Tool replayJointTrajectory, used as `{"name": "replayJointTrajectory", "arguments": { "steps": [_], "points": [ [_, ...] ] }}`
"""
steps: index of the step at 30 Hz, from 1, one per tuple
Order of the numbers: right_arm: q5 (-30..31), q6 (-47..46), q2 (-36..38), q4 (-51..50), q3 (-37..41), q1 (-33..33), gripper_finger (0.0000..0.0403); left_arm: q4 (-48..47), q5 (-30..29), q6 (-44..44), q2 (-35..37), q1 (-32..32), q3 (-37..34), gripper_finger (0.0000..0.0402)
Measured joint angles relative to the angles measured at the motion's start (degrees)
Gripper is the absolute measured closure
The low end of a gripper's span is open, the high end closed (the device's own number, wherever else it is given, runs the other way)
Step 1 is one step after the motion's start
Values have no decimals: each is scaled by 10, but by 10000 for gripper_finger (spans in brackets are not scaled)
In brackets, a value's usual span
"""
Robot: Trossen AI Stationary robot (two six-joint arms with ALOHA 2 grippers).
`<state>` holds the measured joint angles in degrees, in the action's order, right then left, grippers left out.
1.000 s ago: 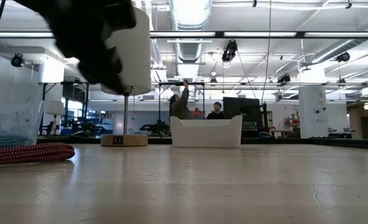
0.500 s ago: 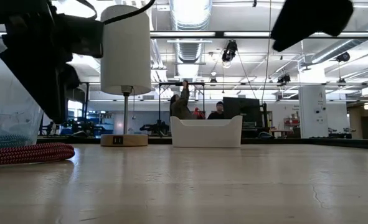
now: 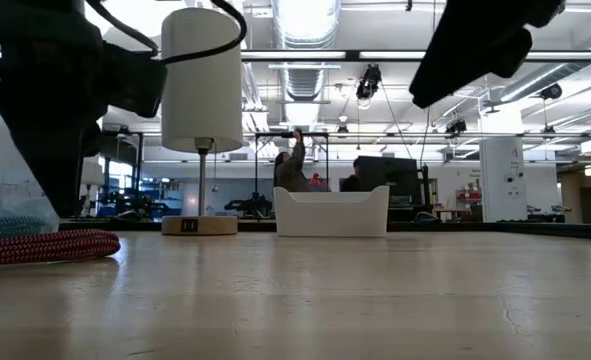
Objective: Pick & Place USB Port
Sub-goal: Put the pink black charger cable into the grey bin
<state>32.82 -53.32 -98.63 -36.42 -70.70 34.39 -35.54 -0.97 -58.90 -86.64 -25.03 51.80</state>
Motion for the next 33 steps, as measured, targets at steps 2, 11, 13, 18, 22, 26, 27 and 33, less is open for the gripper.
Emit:
{"name": "replayJointTrajectory", "arguments": {
  "steps": [2, 11, 13, 18, 22, 26, 27, 33],
  "points": [
    [0, 0, 0, 0, 7, 0, 305, -8, 2, -11, -12, -2, 9, 298],
    [2, 0, 0, 13, 24, 0, 303, -65, 2, -38, -53, -4, 33, 298],
    [2, 0, 0, 14, 26, 0, 306, -62, 1, -41, -60, -4, 34, 298],
    [2, -3, 0, 31, 39, 0, 310, -61, 2, -42, -66, -8, 44, 298],
    [2, -4, 0, 54, 48, 0, 307, -61, 1, -42, -65, -11, 52, 298],
    [2, -4, 0, 84, 61, 0, 303, -60, 1, -42, -67, -11, 52, 298],
    [2, -4, 0, 93, 65, 0, 302, -60, 2, -42, -70, -11, 52, 298],
    [2, -3, 0, 164, 94, 0, 302, -61, -1, -41, -91, -11, 52, 299]
  ]
}}
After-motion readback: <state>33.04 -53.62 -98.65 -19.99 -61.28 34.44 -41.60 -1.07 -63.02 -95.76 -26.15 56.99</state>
